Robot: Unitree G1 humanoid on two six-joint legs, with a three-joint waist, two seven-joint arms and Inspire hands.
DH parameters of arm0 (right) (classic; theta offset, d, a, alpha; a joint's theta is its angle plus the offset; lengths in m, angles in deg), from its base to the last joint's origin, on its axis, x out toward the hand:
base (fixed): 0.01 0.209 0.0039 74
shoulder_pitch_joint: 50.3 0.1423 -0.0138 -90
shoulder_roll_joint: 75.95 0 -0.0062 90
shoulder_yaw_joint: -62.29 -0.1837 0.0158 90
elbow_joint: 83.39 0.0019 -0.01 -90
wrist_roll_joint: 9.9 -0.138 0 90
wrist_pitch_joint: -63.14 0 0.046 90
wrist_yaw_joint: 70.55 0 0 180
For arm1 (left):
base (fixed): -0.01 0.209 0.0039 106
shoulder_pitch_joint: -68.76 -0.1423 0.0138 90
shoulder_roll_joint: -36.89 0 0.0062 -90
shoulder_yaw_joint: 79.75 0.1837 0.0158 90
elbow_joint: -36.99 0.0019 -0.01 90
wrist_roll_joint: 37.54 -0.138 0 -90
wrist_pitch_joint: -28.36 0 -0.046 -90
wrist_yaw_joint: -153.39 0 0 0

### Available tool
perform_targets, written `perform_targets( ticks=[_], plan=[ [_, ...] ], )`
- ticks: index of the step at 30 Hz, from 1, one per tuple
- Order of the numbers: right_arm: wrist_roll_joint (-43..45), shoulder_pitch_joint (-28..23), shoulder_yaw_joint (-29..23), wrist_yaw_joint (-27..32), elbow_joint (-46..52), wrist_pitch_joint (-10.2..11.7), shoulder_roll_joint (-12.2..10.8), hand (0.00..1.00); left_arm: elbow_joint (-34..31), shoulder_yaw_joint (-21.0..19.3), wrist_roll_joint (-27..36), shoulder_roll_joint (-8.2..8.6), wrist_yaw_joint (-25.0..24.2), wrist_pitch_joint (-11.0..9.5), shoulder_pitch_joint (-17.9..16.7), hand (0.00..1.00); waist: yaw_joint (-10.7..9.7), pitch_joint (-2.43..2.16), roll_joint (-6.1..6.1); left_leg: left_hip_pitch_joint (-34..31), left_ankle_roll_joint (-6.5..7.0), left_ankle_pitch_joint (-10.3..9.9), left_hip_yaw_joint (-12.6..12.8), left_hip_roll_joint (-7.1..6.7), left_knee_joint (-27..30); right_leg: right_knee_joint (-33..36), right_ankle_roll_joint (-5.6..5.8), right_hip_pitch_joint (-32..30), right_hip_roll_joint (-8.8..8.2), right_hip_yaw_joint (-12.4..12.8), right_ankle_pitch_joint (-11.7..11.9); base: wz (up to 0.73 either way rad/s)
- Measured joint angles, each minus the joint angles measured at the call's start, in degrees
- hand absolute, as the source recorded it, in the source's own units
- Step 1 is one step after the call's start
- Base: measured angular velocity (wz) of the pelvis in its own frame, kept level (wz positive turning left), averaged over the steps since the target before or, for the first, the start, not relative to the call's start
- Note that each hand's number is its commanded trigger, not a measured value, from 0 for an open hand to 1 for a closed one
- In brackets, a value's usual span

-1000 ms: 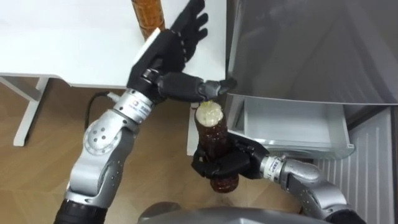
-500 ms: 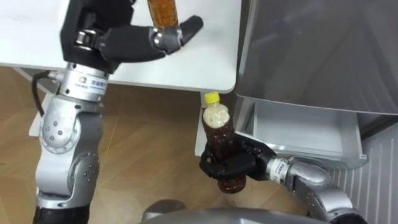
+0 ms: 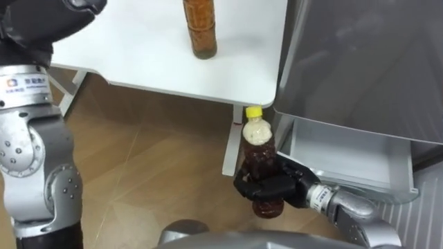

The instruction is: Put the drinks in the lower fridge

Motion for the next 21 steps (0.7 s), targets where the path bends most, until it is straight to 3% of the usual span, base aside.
perform_targets(
  ticks=[7,9,12,18,21],
  plan=[
    [-0.1,0.0,-0.6,1.0,0.2,-3.4,-0.1,1.0,12.0,-2.2,5.0,0.74,4.0,0.3,-1.6,0.0,1.0,-0.16,0.15,-0.1,0.0,0.0,-0.1,0.01,0.2,0.1,0.0,0.0,-0.11,-2.0,0.0,0.0],
    [-0.2,0.0,-0.6,2.4,0.6,-5.0,-0.4,1.0,16.2,-2.0,7.8,1.36,5.9,2.4,-2.1,0.0,1.3,-0.25,0.21,-0.1,-0.01,0.0,-0.2,0.02,0.2,0.1,0.0,0.0,-0.12,-2.2,0.0,0.0],
    [-0.4,0.1,-0.6,3.5,1.5,-5.8,-0.6,1.0,20.3,-1.6,13.7,1.83,6.4,3.4,-4.3,0.0,1.5,-0.38,0.31,0.0,-0.01,0.0,0.2,0.09,0.2,0.1,0.0,0.0,-0.07,-1.4,0.0,-0.08],
    [-0.3,0.3,-0.9,4.3,1.5,-8.3,-0.5,1.0,29.6,0.6,14.4,1.85,8.2,7.4,-6.3,0.0,1.0,-0.68,0.72,0.1,-0.01,0.0,0.0,0.05,0.3,0.1,0.0,0.0,-0.07,-1.3,0.0,-0.01],
    [-0.4,0.3,-0.7,4.4,1.5,-8.3,-0.2,1.0,36.0,2.5,14.4,1.7,9.4,7.5,-6.6,0.0,0.9,-0.74,0.86,0.0,-0.01,0.0,0.3,0.05,0.3,0.1,0.0,0.1,-0.08,-1.4,0.0,0.0]
  ],
)
